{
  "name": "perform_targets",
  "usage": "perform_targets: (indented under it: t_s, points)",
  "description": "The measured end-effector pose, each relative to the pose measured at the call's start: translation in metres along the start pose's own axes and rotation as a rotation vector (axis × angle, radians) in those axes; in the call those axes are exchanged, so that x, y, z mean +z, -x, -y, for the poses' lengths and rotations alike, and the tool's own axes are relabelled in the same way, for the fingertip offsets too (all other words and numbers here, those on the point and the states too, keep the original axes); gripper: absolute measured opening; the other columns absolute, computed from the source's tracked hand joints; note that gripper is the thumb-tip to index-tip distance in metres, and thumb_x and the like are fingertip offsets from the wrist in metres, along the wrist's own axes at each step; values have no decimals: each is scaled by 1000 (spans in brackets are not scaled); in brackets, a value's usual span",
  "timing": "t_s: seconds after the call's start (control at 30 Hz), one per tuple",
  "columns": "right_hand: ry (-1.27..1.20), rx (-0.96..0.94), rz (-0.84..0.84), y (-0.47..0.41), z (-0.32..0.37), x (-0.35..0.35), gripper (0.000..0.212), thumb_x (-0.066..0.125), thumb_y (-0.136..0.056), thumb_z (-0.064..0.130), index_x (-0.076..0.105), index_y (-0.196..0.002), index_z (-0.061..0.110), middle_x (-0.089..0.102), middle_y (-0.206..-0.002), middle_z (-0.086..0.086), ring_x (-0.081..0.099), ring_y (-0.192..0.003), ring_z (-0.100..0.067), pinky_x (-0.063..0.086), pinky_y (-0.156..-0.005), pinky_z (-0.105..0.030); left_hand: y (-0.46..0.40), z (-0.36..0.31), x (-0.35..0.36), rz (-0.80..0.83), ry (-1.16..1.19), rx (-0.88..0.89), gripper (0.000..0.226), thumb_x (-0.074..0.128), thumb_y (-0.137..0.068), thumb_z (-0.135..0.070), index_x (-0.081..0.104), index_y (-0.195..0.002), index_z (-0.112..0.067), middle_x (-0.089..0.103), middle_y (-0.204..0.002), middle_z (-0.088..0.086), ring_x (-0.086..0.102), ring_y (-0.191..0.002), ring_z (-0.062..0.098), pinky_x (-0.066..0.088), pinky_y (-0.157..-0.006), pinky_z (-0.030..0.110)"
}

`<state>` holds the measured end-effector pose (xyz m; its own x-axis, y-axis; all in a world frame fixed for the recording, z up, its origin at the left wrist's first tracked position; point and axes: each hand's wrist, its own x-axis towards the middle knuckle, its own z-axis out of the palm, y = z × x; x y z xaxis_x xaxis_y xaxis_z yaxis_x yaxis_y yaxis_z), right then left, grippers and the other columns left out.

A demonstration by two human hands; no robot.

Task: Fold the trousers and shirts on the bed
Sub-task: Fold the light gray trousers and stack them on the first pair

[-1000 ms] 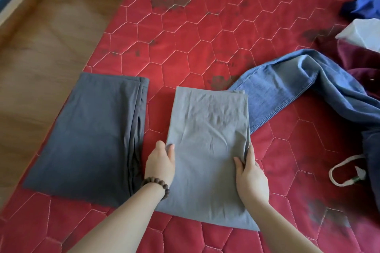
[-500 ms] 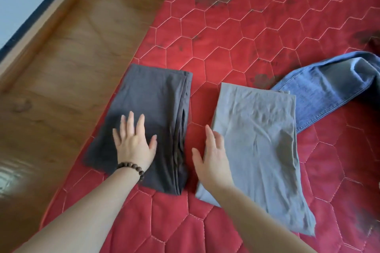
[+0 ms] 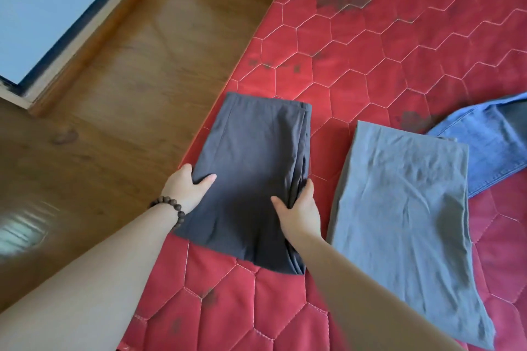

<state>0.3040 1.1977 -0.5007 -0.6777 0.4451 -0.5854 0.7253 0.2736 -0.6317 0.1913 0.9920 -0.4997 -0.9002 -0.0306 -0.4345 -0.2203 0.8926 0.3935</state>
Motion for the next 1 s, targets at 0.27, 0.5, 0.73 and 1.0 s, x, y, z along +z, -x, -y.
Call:
perform_targets:
  t_s: [0.27,0.5,0.73,1.0]
  points:
    - [9,-143,-76,11,23,-40,53,47,-95,12,34,-146,15,56,-133,-9,51,-121,-30,38,-98,-29,41,-59,-27,20,410,262,22,65,-87,-18,65,-102,-34,69,-90,-22,64,-82,-6,47,-67,8]
    - [-9,-318,-267,45,0,-138,54,50,-93,7,40,-145,20,61,-129,-4,54,-114,-18,29,-79,-6,123,-157,12,-84,544,478,29,65,-87,-10,66,-115,-11,71,-100,-3,65,-95,11,49,-89,26]
    - [-27,-251,-444,65,-84,-233,55,57,-91,10,43,-142,24,58,-131,6,52,-120,-12,27,-85,1,178,-220,86,-26,670,572,46,65,-84,-23,59,-128,-13,66,-117,-10,60,-107,-2,42,-94,11]
    - [9,155,-261,46,-177,-225,54,53,-95,23,32,-145,17,51,-140,-6,50,-124,-30,40,-96,-33,172,-172,159,162,-9,345,31,55,-94,-34,37,-89,-9,60,-75,15,61,-79,41,43,-60,41]
